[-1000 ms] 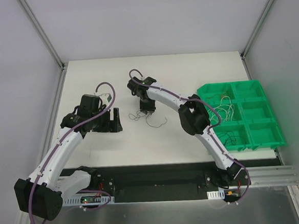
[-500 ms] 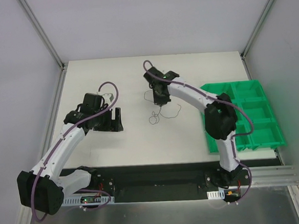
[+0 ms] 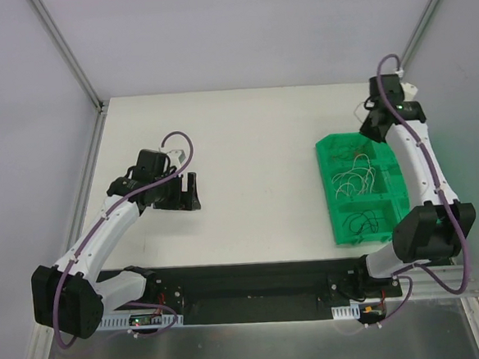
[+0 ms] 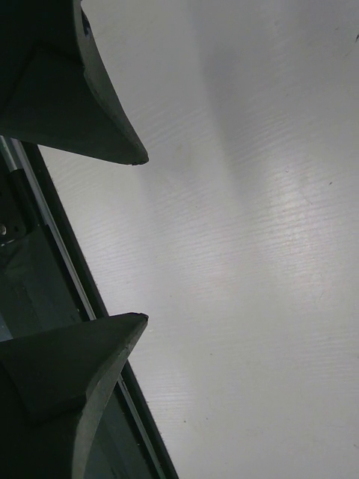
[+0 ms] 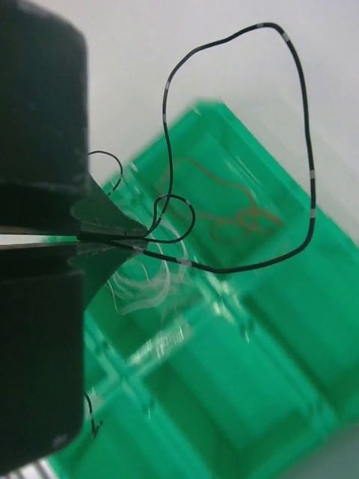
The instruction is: Untangle the cables
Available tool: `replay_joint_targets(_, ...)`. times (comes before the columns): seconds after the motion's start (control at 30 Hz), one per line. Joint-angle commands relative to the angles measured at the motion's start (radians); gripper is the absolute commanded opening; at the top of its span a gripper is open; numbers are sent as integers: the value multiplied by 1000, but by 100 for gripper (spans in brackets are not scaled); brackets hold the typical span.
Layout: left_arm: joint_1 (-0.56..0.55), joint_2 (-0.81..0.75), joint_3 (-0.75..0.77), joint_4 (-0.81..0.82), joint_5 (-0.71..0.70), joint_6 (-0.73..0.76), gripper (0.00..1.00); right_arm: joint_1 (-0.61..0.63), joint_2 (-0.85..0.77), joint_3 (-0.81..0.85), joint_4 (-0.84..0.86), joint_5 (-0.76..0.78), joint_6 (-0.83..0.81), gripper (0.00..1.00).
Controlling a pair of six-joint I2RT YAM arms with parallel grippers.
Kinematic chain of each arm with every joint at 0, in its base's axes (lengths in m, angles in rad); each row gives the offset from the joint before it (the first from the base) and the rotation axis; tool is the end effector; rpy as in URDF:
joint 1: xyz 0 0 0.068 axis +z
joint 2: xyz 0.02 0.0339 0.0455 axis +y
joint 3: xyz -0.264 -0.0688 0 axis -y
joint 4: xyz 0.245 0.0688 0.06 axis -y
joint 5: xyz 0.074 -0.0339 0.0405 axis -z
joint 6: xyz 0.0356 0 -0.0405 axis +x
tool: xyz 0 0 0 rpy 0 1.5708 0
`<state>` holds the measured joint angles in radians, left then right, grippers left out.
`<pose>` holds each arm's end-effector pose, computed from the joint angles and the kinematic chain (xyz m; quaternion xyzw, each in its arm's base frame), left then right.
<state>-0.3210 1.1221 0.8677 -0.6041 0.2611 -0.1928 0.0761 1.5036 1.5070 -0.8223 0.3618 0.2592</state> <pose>0.2140 -0.0808 0.2657 0.1048 0.9245 -0.2058 0.3034 0.3204 0.0118 0.3594 0.1494 0.9051 -0.1047 0.3840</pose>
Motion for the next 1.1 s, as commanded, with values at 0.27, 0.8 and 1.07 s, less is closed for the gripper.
replay_joint_targets(0.27, 17, -30, -13, 20, 10, 41, 80, -341, 125, 90, -137, 437, -248, 1)
replay_joint_targets(0.8, 31, -27, 7, 1, 15, 38, 80, -338, 386, 111, -121, 123, -426, 0)
replay_joint_targets(1.07, 33, -10, 25, -13, 29, 33, 80, -364, 334, -28, 26, -205, -433, 1)
